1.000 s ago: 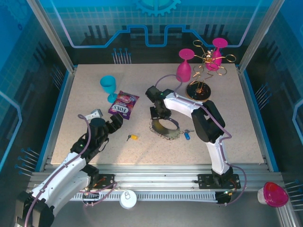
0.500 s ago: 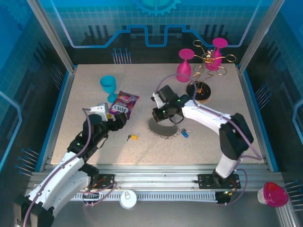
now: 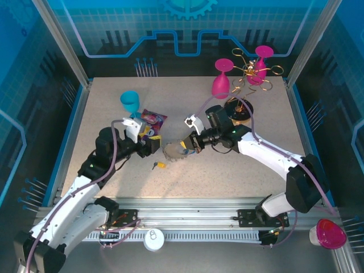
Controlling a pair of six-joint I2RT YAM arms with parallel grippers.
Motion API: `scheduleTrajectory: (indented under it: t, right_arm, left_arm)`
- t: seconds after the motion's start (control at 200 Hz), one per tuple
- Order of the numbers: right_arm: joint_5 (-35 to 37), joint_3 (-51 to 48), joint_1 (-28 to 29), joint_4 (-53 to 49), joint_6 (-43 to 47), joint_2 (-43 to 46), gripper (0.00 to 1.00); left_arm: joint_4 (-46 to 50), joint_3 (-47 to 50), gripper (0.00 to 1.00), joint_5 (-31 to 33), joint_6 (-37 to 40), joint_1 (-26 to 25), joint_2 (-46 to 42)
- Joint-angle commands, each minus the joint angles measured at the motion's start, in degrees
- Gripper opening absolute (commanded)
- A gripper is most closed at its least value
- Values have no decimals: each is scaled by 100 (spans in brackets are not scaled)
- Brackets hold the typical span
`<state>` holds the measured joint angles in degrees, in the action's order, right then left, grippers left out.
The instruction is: Put the keys on the keyring
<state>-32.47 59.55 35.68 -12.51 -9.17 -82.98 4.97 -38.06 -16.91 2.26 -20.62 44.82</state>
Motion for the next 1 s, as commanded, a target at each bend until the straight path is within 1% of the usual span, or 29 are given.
scheduleTrajectory:
  t: [0.0, 0.05, 0.19, 0.285, 0.415, 0.63, 0.801, 0.871, 0.936, 0.996]
  right_arm:
    - [-609, -78, -51, 675, 212, 229, 0]
    - [-610, -101, -53, 680, 276, 238, 0]
    - [-581, -209, -35, 608, 386, 323, 0]
    - [-525, -318, -35, 589, 537, 384, 0]
    - [-538, -398, -27, 466, 665, 426, 0]
    - [-473, -418, 9, 338, 923, 450, 0]
    - [-448, -344, 40, 217, 1100, 409, 0]
    - [-467, -284, 35, 126, 1196, 380, 0]
    - [-487, -218, 35, 44, 1249, 341, 0]
    - [-514, -189, 43, 2, 1294, 319, 0]
  left_arm:
    - [472, -408, 68, -600, 1088, -3, 139]
    - [608, -557, 66, -609, 1346, -3, 256]
    - [471, -774, 61, -736, 1743, 0, 588]
    - [623, -994, 59, -831, 2178, 13, 888]
    - [1406, -1462, 58, -1471, 3060, 51, 1437]
    - [2670, -2185, 58, -2421, 4211, 66, 2256]
    - [3293, -2445, 57, -2834, 4677, 68, 2683]
    - [3455, -2495, 56, -3044, 4817, 59, 2840]
    - [3435, -2455, 51, -3220, 4992, 50, 2971]
    - [3158, -2369, 50, -3259, 4900, 33, 3039]
